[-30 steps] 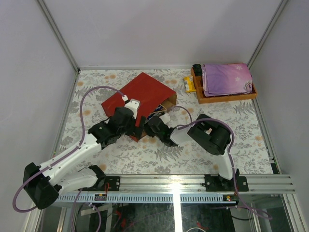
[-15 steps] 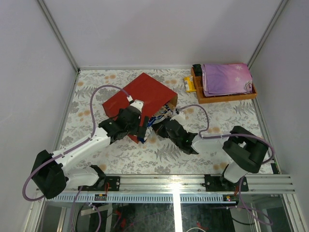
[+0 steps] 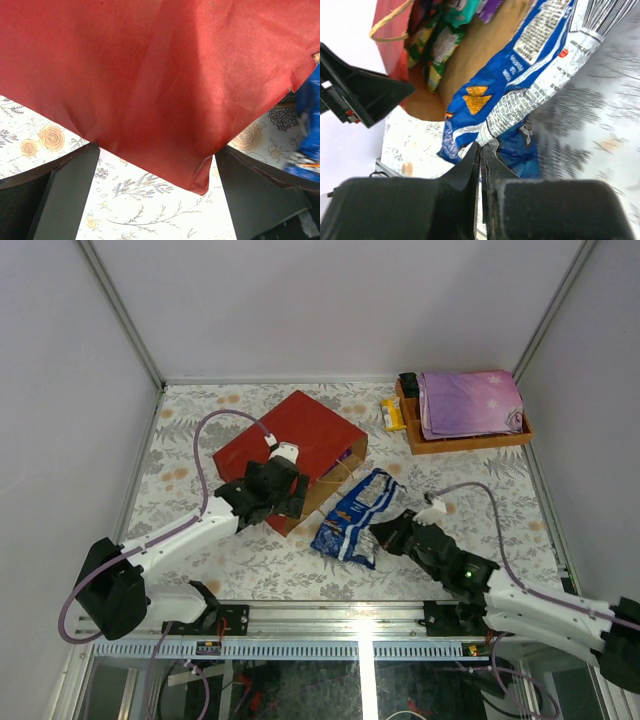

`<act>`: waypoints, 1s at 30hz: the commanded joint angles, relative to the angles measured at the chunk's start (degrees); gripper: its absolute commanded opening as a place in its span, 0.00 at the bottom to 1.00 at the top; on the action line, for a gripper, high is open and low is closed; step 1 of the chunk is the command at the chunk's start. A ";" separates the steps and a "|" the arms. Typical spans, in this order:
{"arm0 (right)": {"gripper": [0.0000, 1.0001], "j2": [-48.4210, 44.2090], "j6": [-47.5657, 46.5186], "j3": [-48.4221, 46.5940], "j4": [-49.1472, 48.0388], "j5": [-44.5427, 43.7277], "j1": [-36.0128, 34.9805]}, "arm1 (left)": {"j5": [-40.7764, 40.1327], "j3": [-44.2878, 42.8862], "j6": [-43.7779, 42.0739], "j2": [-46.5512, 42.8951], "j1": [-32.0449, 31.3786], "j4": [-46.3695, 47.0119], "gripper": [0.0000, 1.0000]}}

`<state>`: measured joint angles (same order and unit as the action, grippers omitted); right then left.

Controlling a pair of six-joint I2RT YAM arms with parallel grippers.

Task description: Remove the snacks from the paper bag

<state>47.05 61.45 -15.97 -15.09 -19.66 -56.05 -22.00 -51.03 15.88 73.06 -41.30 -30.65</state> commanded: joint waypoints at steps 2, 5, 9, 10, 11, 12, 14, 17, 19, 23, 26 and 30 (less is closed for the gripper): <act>0.36 -18.88 3.88 6.37 23.12 -10.78 -0.30 | -0.98 -2.77 0.84 -0.84 0.87 2.31 1.00; 0.94 -26.54 -0.17 6.89 28.40 -8.80 -0.29 | 3.93 -4.68 2.24 -3.55 0.78 0.55 1.00; 1.00 -20.10 -8.74 -3.08 38.04 -10.85 -0.33 | 5.01 -6.02 5.79 -8.23 -2.71 -1.63 1.00; 1.00 -16.41 -11.19 -6.87 40.15 -11.80 -0.34 | 2.78 -6.31 7.06 -8.44 -5.34 -2.93 1.00; 0.99 -11.84 -13.98 -10.27 41.97 -12.90 -0.35 | 0.14 -6.44 8.54 -8.28 -9.66 -4.24 1.00; 0.99 -7.52 -16.30 -14.15 43.71 -14.06 -0.29 | -2.63 -6.41 10.23 -7.91 -12.16 -5.60 1.00; 0.99 -0.67 -20.96 -20.29 45.51 -17.67 -0.19 | -7.45 -6.24 14.92 -6.71 -20.89 -8.04 1.00; 0.98 1.05 -27.99 -22.76 38.36 -11.02 9.87 | -8.85 -4.83 23.20 -6.39 -29.75 -6.54 1.00; 0.89 0.00 -29.32 -20.91 31.07 4.83 24.29 | -6.29 -2.11 27.55 -7.04 -33.88 -1.54 1.00; 0.80 8.57 -28.42 -20.67 23.53 25.10 43.40 | -3.01 3.72 33.12 -4.82 -38.46 6.59 1.00; 0.80 16.89 -27.84 -19.08 15.31 30.66 47.41 | -5.64 5.08 34.00 -1.76 -40.41 8.63 1.00; 0.71 25.68 -23.59 -14.13 0.10 39.33 53.46 | -6.33 10.01 30.37 -1.63 -40.41 20.24 1.00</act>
<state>66.87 35.53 -34.35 1.74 5.21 -7.31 -25.12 -44.75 45.89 71.92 -81.36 -24.43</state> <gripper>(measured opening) 0.758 0.996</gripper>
